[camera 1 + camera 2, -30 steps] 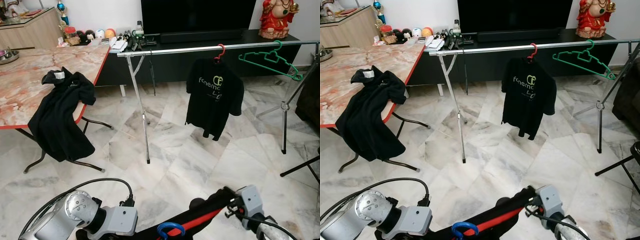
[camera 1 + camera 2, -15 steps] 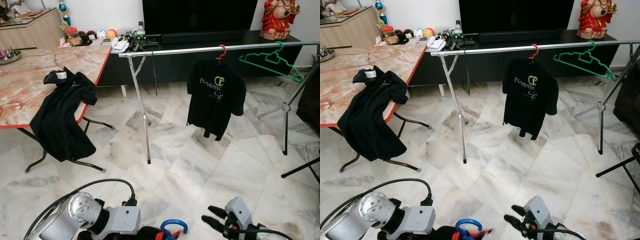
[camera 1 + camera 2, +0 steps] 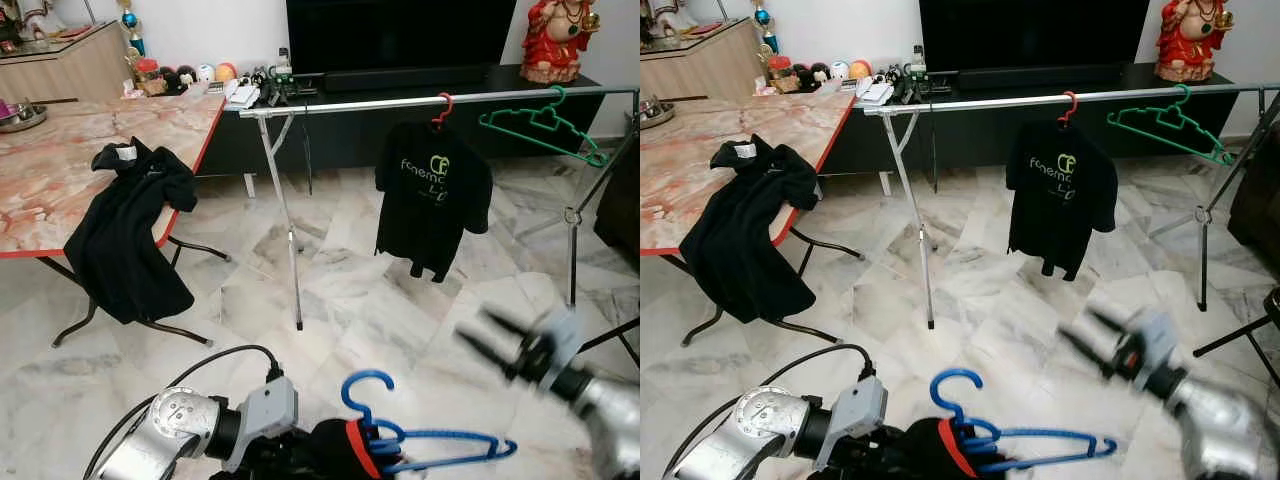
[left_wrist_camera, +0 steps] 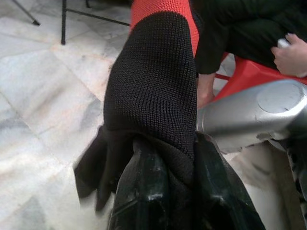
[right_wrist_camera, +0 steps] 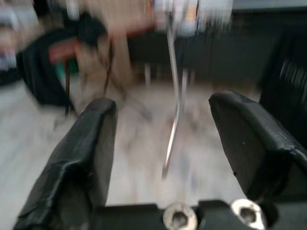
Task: Hang hanger
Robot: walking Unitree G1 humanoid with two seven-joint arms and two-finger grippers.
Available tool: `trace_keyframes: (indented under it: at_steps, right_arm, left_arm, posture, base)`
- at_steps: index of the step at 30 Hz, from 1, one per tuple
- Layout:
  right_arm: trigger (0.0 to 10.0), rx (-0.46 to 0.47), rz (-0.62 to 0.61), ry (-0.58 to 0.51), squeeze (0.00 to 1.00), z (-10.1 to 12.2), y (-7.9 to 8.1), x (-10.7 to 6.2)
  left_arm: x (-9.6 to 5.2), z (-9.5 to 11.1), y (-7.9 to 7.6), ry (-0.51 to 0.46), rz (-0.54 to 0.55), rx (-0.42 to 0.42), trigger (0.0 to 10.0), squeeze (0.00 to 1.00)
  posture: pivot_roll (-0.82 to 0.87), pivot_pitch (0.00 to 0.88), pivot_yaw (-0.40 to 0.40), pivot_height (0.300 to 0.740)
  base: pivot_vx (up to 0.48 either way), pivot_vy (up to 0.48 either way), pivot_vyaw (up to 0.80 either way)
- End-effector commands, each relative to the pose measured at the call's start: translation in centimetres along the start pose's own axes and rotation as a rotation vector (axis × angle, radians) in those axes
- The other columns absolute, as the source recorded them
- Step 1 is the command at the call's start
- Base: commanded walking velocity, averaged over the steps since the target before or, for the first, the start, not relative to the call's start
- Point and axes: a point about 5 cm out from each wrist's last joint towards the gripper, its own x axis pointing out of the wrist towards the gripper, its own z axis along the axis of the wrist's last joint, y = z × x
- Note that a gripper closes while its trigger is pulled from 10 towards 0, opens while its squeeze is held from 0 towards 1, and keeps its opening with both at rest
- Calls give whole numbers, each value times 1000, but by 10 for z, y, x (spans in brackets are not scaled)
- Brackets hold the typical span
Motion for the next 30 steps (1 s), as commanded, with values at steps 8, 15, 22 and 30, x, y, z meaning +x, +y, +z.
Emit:
trace_keyframes:
  at_steps: [8, 15, 22, 30]
  right_arm:
    - [10000, -96, 378, 86, 1000, 28, 30, 28]
    - [10000, -199, 775, 482, 1000, 2, 53, 8]
    - [10000, -248, 891, 600, 1000, 8, 51, 6]
    - [10000, -302, 999, 722, 1000, -2, 53, 7]
  left_arm:
    - [16, -8, 19, 51, 129, -98, 10000, 0]
    - [23, -9, 22, 132, 83, -67, 10000, 0]
    - [30, -6, 22, 135, 15, -88, 10000, 0]
    - [32, 13, 31, 130, -38, -30, 10000, 0]
  posture:
    - [-23, 49, 32, 740]
    - [-30, 58, 32, 740]
    - [-37, 49, 28, 740]
    - [-34, 34, 17, 740]
  base:
    - [0, 0, 0]
    - [0, 0, 0]
    - [0, 0, 0]
    - [0, 0, 0]
